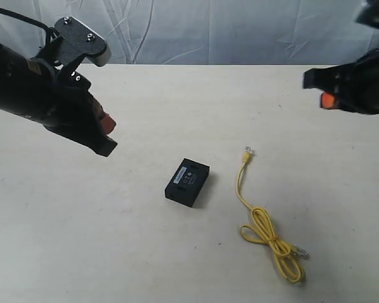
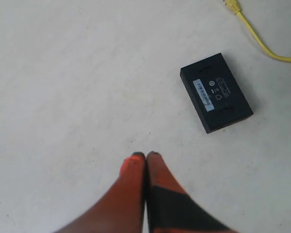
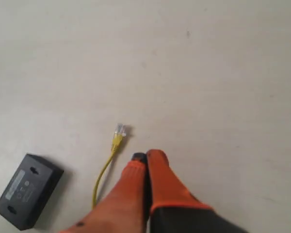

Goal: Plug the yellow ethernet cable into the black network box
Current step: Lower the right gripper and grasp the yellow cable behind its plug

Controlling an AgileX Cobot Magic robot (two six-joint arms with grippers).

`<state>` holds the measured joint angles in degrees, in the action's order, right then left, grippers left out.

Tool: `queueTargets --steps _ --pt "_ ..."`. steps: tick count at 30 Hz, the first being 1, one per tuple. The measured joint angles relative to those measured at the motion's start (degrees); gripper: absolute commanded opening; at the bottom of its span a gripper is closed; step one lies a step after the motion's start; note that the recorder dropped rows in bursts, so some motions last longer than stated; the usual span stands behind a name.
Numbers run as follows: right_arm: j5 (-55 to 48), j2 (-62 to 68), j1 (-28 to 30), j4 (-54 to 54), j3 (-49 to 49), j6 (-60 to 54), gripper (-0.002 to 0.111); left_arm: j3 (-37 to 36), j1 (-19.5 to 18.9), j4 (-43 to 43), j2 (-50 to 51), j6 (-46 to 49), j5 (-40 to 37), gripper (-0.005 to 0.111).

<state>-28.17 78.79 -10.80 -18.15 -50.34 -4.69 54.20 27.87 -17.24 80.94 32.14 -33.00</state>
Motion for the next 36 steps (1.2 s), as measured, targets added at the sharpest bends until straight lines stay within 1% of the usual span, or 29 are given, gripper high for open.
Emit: queueTargets --steps 6,9,14,19,33,34,36 --pt "-0.26 16.23 -8.17 -0.35 -5.91 0.4 -0.001 0.0 0.0 0.49 0.0 0.0 0.43 0.0" --pt "-0.34 21.93 -10.63 -0.47 -8.19 2.98 -0.001 0.0 0.0 0.54 0.0 0.0 0.48 0.0" --pt "-0.11 26.94 -13.13 -0.47 -9.65 7.02 -0.001 0.0 0.0 0.64 0.0 0.0 0.48 0.0" --pt "0.39 28.64 -14.45 -1.06 -9.69 8.67 -0.001 0.0 0.0 0.64 0.0 0.0 0.57 0.0" --pt "2.62 30.16 -14.48 -1.39 -9.78 11.9 -0.001 0.0 0.0 0.64 0.0 0.0 0.62 0.0" --pt "2.62 30.16 -14.48 -1.39 -9.78 11.98 0.0 0.0 0.0 0.64 0.0 0.0 0.62 0.0" --pt "2.62 30.16 -14.48 -1.39 -9.78 12.13 0.009 0.0 0.0 0.64 0.0 0.0 0.72 0.0"
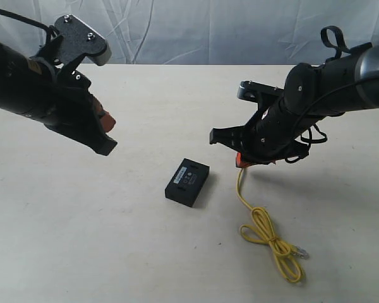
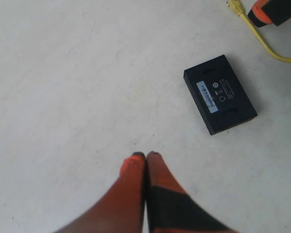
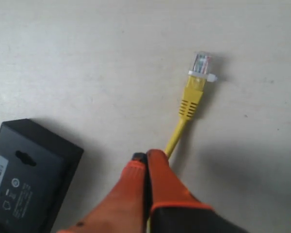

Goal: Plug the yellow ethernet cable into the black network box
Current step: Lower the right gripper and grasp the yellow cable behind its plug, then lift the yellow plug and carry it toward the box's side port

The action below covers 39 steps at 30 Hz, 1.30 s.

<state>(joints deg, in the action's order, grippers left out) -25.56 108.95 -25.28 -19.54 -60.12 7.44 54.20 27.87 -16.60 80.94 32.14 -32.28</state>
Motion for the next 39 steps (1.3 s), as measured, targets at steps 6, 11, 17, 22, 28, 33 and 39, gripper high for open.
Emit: queueTargets --steps 6,11,17,22,28,33,39 --pt "0.11 0.0 0.0 0.0 0.0 0.0 0.051 0.0 0.0 0.04 0.0 0.0 0.0 0.0" --pt "0.84 0.0 0.0 0.0 0.0 0.16 0.05 0.0 0.0 0.32 0.0 0.0 0.0 0.0" --pt "0.84 0.22 0.0 -1.92 0.0 3.05 0.05 0.0 0.0 0.32 0.0 0.0 0.0 0.0" --pt "0.73 2.73 0.0 -1.92 0.0 4.8 0.05 0.0 0.0 0.32 0.0 0.0 0.0 0.0" --pt "0.86 3.52 0.0 -1.92 0.0 5.19 -0.001 0.0 0.0 0.32 0.0 0.0 0.0 0.0" --pt "0.4 3.52 0.0 1.01 0.0 5.41 0.0 0.0 0.0 0.32 0.0 0.0 0.0 0.0" --pt "-1.32 3.25 -0.04 8.04 0.0 5.41 0.0 0.0 0.0 0.32 0.0 0.0 0.0 0.0"
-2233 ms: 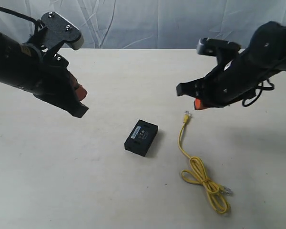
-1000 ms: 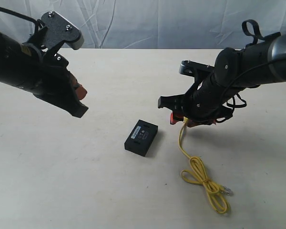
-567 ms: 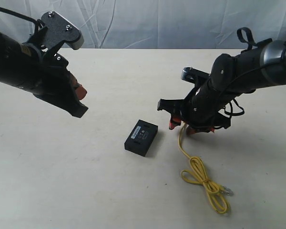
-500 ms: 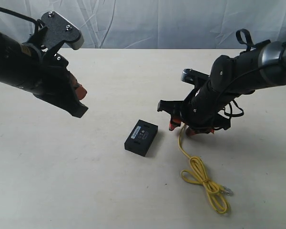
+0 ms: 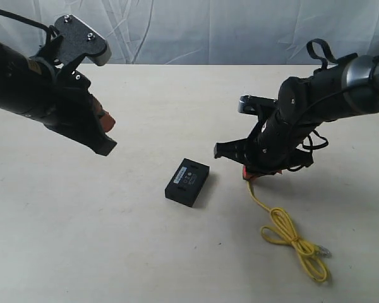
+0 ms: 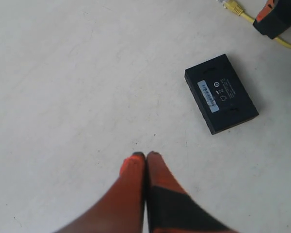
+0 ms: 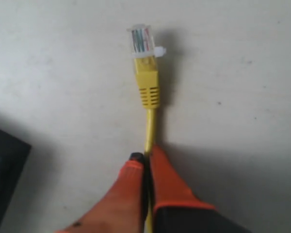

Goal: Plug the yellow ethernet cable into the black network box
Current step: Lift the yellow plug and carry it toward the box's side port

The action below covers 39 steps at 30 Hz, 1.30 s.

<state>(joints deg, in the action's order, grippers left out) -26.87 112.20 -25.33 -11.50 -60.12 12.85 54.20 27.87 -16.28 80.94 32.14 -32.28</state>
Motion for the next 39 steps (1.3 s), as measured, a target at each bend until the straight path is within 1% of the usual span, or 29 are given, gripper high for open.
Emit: queueTargets --steps 4,7,11,15,18,24,28,31,33,35,37,39 --pt "-3.17 -2.25 0.0 7.18 0.0 -0.29 0.0 0.0 0.0 0.0 0.0 0.0 0.0 0.0" --pt "-5.37 -4.8 0.0 11.5 0.0 -2.71 0.0 0.0 0.0 0.0 0.0 0.0 -0.12 0.0" --pt "-8.77 -7.87 0.0 13.75 0.0 -11.5 0.0 0.0 0.0 0.0 0.0 0.0 -0.33 0.0" --pt "-12.74 -9.16 0.0 14.22 0.0 -24.99 0.0 0.0 0.0 0.26 0.0 0.0 -0.33 0.0" --pt "-13.96 -9.21 0.0 12.54 0.0 -31.26 0.0 0.0 0.0 0.56 0.09 0.0 -0.33 0.0" --pt "-16.1 -9.21 -0.09 12.21 0.0 -35.02 0.0 0.0 0.0 1.48 3.41 0.0 0.15 0.0" --pt "-14.55 -9.21 -0.09 9.47 0.0 -36.74 0.0 0.25 -0.56 1.13 6.84 0.0 1.02 0.0" --pt "-14.69 -9.21 -0.27 5.3 0.0 -42.16 0.0 1.8 -2.75 -0.75 9.92 0.0 1.02 0.0" --pt "-15.74 -8.97 -0.55 3.22 0.0 -46.17 0.0 3.66 -4.92 -1.88 12.06 0.15 0.62 0.0" --pt "-16.28 -8.58 -0.7 2.04 0.0 -48.22 0.0 5.46 -7.16 -3.84 14.1 2.24 -0.76 0.0" --pt "-16.41 -8.46 -0.83 1.8 0.0 -49.33 0.0 7.32 -9.1 -9.07 16.38 6.36 -3.05 0.0" --pt "-16.41 -8.46 -0.95 1.31 0.0 -49.74 -0.001 9.03 -10.99 -16.34 19.06 12.73 -6.42 0.0"
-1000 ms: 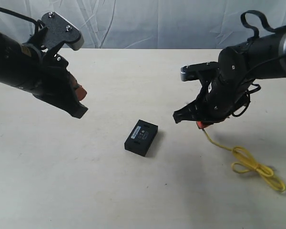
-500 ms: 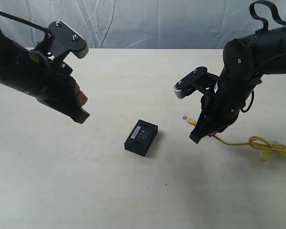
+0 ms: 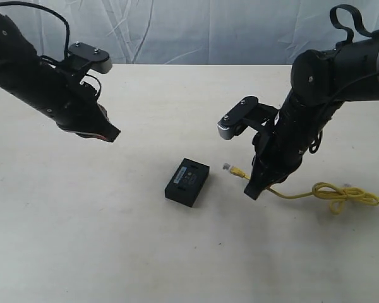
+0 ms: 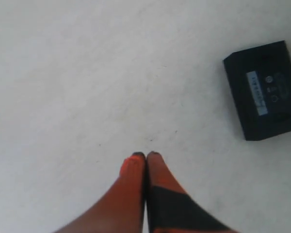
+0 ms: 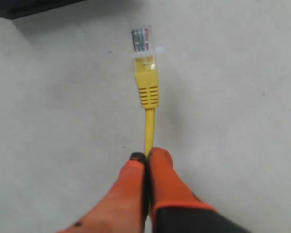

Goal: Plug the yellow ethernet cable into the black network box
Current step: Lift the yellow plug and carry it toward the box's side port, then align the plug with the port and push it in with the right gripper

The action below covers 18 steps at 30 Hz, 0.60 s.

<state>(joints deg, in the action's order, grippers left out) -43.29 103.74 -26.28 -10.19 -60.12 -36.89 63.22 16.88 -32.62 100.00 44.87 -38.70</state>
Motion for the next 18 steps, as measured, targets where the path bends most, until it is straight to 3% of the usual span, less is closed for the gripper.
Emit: queueTargets --steps 10,18 --pt "-0.1 0.0 -1.89 -1.84 0.0 -0.59 -0.001 2.22 -3.53 -18.23 12.01 19.29 -7.32 0.0" --pt "-0.93 1.0 -4.84 0.51 0.24 -0.8 -0.001 4.19 -3.53 -24.91 17.28 24.17 -11.76 0.0"
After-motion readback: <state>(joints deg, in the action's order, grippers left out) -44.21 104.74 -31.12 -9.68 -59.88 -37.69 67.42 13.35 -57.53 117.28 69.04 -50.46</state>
